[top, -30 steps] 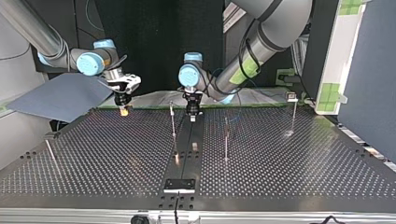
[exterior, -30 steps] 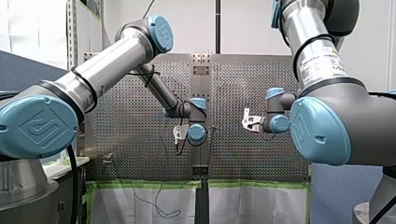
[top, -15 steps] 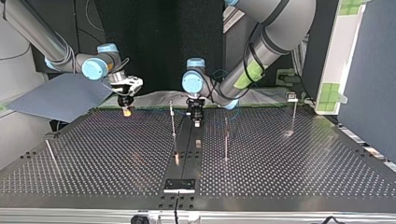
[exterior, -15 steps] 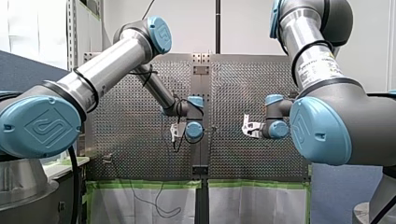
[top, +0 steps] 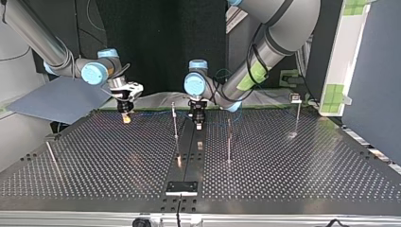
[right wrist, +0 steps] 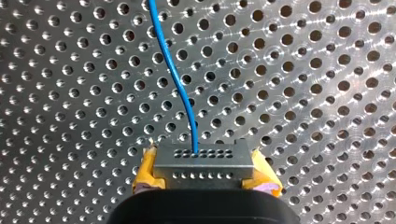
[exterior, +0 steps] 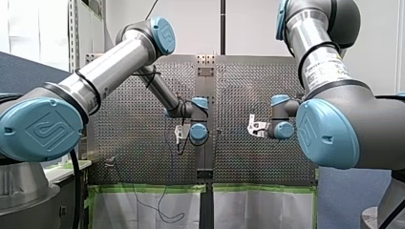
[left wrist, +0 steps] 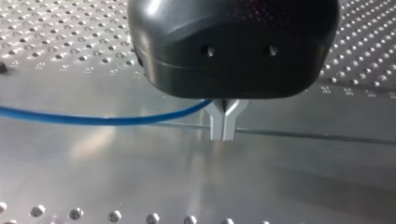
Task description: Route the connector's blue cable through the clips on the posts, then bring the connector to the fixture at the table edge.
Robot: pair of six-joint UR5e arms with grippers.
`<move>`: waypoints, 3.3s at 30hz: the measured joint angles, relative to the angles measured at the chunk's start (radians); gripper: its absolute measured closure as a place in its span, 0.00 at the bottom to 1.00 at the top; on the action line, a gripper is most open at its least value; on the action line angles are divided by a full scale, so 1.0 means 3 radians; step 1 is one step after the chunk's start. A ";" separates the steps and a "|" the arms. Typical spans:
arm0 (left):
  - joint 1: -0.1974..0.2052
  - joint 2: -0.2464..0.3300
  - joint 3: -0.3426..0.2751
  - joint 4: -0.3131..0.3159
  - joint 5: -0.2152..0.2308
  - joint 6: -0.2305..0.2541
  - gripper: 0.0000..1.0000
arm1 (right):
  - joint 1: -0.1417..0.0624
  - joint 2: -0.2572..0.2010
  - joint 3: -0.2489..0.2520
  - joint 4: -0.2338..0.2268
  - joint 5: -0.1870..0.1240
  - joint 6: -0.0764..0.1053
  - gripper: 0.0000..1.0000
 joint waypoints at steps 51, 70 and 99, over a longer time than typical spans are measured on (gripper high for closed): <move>-0.0035 0.0002 0.0002 0.0002 0.0242 0.0127 0.00 | 0.0043 0.0240 -0.0437 0.0309 -0.0075 -0.0039 1.00; -0.0145 0.0066 -0.0072 -0.0508 0.0005 0.0240 0.00 | 0.0046 0.0240 -0.0437 0.0377 -0.0076 -0.0041 1.00; -0.0419 0.0537 -0.0619 -0.0427 0.0347 0.0210 0.00 | 0.0047 0.0240 -0.0437 0.0428 -0.0078 -0.0041 1.00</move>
